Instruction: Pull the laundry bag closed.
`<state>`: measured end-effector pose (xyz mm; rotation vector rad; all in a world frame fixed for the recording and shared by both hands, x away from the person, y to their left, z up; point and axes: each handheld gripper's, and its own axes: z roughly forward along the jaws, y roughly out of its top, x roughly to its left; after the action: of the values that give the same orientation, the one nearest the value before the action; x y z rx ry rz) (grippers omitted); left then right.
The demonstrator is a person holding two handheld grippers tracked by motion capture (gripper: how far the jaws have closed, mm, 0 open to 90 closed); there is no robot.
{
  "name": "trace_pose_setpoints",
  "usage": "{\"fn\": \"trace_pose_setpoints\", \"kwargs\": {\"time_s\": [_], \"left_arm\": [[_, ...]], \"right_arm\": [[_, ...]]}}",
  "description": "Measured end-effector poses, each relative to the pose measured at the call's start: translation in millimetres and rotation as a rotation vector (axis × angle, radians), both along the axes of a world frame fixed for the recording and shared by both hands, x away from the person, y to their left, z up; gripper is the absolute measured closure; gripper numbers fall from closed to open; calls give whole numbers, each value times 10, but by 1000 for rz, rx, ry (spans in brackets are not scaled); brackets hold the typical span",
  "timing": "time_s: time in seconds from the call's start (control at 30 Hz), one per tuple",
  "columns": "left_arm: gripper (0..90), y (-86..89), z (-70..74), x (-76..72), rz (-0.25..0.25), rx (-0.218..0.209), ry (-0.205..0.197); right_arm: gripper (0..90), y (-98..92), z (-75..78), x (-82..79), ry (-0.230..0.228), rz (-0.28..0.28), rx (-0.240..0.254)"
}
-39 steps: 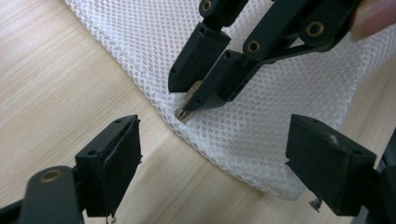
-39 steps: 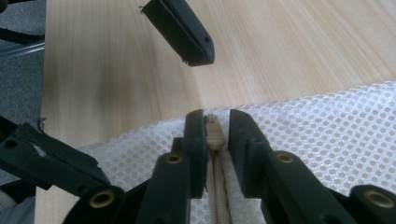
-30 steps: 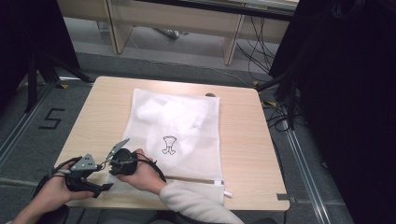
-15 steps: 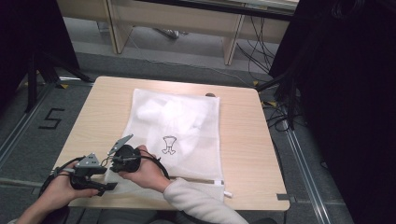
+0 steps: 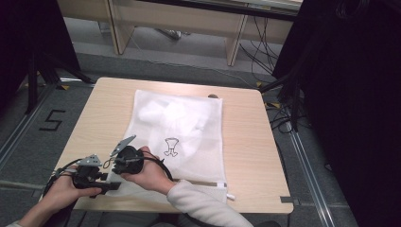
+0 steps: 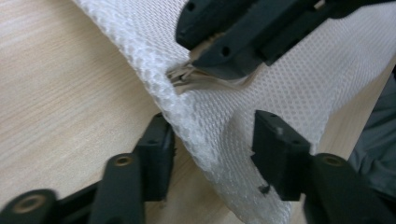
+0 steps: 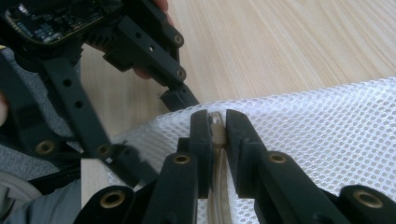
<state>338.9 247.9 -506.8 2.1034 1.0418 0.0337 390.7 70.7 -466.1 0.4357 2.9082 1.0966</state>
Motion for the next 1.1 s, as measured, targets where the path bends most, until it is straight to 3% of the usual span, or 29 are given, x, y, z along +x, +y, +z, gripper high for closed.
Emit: {"fn": "trace_pose_setpoints", "kwargs": {"time_s": [0.1,0.13,0.17,0.3,0.77,0.83,0.93,1.03,1.1], "left_arm": [[650,22,13,7,5,-26,-10],[650,30,24,10,30,-40,-20],[729,46,41,14,41,-50,-16],[823,54,55,10,55,-67,-9],[856,57,87,-1,59,-79,-12],[857,63,93,-6,74,-82,-13],[857,84,92,-5,77,-75,-9],[857,69,100,-9,69,-56,-20],[856,67,97,-8,63,-64,-21]], "right_arm": [[818,-14,2,-6,4,0,0],[818,-14,2,-6,4,0,0],[818,-27,1,-5,-3,6,-3],[819,-54,5,0,2,-4,-5],[823,-116,-33,-14,15,7,-49],[823,-120,-50,-4,-4,18,-80],[823,-137,-85,-3,18,12,-71],[822,-140,-81,-12,7,17,-71],[822,-143,-80,-14,6,16,-68]]}}
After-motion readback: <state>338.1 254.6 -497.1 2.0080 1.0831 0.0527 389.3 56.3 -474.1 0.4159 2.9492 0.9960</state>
